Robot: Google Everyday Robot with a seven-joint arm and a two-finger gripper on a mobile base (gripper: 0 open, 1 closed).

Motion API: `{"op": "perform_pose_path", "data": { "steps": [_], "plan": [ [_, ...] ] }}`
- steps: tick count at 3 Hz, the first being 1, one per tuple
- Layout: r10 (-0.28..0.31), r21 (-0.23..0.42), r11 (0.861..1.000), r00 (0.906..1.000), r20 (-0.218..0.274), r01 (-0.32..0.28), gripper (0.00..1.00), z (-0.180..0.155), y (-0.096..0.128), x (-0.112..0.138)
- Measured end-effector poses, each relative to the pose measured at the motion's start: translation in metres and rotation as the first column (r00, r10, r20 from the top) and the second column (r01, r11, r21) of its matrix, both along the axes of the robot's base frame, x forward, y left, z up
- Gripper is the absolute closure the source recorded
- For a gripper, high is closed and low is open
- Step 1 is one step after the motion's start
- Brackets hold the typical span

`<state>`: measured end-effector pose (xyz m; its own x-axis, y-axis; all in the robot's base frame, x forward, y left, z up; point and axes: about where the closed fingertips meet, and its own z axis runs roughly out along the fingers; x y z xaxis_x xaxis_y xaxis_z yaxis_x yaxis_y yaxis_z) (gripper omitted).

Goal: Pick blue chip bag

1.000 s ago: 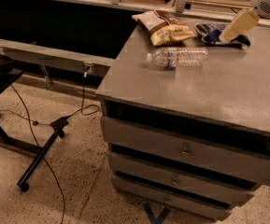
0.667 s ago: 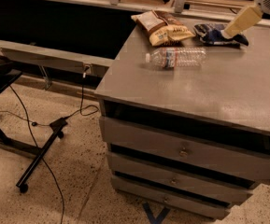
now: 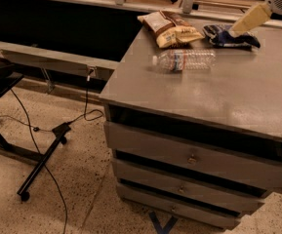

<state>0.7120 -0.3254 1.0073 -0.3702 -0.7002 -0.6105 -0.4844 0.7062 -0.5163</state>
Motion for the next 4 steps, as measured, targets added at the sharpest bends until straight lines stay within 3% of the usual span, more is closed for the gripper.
{"op": "perform_pose_path", "data": {
  "steps": [1, 2, 4],
  "plan": [
    [-0.083, 0.126, 0.989, 0.9962, 0.028, 0.078, 0.00, -0.004, -0.014, 0.025],
    [-0.149, 0.205, 0.970, 0.9870, 0.059, 0.135, 0.00, -0.012, -0.022, 0.051],
    [-0.236, 0.288, 0.935, 0.9695, 0.066, 0.208, 0.00, -0.062, -0.034, 0.090]
  ]
}}
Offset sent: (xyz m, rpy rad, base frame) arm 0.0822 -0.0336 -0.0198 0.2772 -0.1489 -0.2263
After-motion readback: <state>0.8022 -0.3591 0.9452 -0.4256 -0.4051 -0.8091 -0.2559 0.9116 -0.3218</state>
